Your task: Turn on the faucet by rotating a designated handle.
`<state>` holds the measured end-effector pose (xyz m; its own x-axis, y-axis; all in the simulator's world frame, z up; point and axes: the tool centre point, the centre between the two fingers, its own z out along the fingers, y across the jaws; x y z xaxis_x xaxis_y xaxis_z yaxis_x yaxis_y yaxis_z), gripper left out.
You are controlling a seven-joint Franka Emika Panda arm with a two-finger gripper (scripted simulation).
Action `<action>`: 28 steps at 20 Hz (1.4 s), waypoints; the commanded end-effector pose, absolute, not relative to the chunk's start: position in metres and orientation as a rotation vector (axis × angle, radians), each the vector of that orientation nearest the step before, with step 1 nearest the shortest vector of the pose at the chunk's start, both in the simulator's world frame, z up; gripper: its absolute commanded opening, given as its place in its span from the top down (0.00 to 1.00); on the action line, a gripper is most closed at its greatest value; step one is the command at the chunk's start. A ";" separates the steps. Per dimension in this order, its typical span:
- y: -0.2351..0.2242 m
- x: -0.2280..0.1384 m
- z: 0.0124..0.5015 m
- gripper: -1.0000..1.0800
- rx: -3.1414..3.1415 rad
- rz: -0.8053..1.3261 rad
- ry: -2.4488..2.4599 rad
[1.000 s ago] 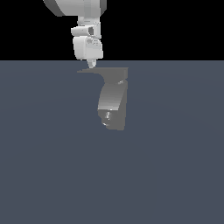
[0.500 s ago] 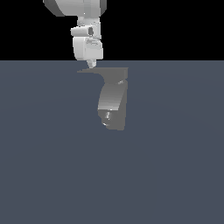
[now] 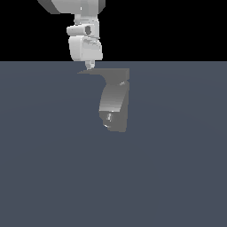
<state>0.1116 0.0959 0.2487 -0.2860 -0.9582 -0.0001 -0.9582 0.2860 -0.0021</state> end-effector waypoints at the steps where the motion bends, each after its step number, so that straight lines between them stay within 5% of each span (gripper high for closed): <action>1: 0.098 0.104 0.249 1.00 -1.877 -0.001 2.520; 28: 0.111 0.039 0.249 1.00 -1.885 -0.003 2.511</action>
